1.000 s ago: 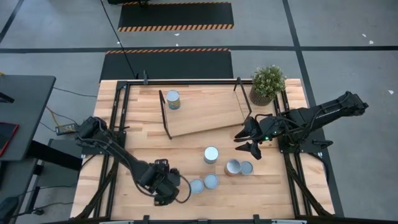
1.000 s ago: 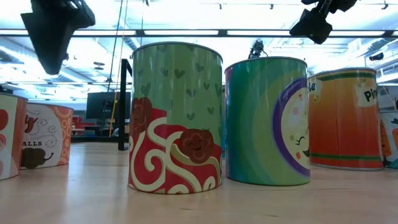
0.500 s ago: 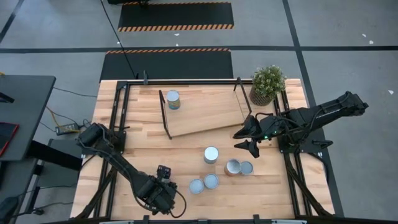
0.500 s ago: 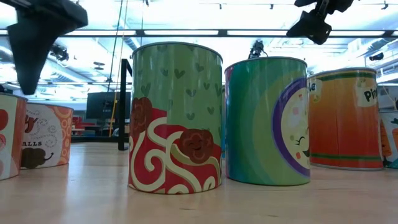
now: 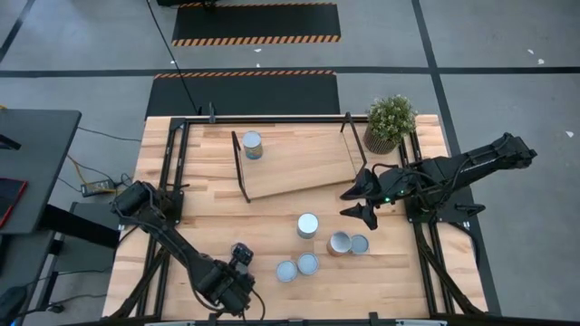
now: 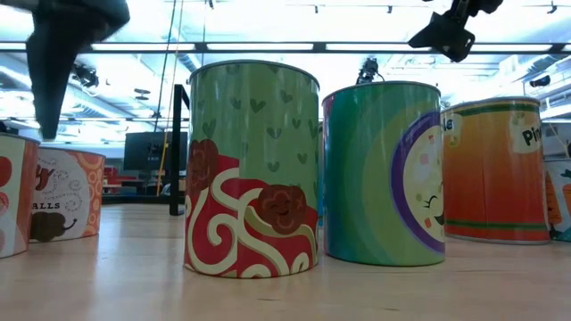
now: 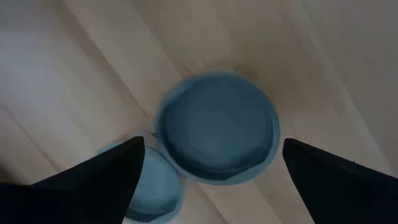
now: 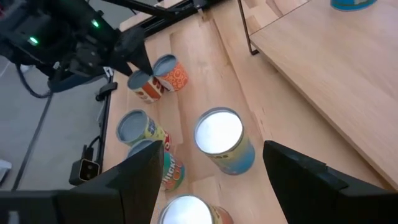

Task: Pick and place cans onto a shelf
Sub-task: Put the canned diced tomatoes on the shelf

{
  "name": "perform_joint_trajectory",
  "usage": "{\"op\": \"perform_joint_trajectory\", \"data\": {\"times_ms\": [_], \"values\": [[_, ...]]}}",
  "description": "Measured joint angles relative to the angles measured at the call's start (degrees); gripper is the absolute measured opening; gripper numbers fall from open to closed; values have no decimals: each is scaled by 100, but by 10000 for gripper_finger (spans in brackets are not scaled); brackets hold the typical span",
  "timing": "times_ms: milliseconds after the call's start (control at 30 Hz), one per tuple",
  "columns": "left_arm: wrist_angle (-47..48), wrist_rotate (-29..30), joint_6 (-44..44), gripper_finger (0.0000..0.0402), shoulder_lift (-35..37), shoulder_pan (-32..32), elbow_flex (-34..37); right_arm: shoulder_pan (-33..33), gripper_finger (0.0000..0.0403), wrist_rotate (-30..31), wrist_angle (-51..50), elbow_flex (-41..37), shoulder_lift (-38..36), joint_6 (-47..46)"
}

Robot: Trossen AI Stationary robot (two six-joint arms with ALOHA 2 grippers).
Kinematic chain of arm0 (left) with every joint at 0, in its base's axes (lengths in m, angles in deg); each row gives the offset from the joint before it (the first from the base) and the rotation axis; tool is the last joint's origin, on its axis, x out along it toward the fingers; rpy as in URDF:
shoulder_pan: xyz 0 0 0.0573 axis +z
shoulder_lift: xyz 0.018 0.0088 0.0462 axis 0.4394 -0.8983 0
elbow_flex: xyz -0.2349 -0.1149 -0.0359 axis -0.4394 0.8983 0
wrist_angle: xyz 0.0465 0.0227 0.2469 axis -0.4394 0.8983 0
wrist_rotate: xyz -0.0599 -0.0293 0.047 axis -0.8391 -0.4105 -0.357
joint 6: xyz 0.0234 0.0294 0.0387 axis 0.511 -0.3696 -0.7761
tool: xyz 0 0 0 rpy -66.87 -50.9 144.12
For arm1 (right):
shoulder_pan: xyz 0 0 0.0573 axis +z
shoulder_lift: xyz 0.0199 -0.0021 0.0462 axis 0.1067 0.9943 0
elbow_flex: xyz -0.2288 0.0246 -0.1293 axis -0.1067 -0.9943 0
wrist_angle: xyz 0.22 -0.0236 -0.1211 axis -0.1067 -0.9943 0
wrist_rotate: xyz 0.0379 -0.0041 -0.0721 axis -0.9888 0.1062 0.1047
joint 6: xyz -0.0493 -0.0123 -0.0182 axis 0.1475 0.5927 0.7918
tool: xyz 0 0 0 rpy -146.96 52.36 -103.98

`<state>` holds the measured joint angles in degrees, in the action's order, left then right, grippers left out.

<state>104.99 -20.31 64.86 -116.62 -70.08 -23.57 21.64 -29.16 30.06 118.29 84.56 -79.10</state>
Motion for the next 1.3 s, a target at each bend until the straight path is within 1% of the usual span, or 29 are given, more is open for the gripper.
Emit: {"op": "perform_joint_trajectory", "data": {"times_ms": [200, 400, 467, 533, 700, 867, 1033, 1133, 1300], "values": [[-50, 87, -311, 388, 32, 70, 229, 0, 281, -20, 36, 0, 0, -216], [-590, -263, -655, 388, -21, 157, 285, 11, 281, -22, 34, 0, 0, -385], [-787, -261, -731, 388, -5, 186, 295, 11, 281, -22, 36, 0, 0, -389], [-691, -186, -784, 388, -4, 214, 316, 11, 281, -24, 36, 0, 0, -389], [-590, -106, -621, 388, -4, 346, 313, 11, 281, -22, 92, 0, 0, -387], [-754, -114, -492, 388, -4, 410, 313, 11, 281, -22, 109, 0, 0, -389], [-1005, -361, -486, 386, -21, 444, 309, 11, 281, -22, 113, 0, 0, -389], [-993, -373, -383, 371, -33, 476, 309, 11, 281, -22, 115, 0, 0, -389], [-965, -377, -189, 321, -33, 597, 309, 11, 281, -16, 115, 0, 0, -387]]}}
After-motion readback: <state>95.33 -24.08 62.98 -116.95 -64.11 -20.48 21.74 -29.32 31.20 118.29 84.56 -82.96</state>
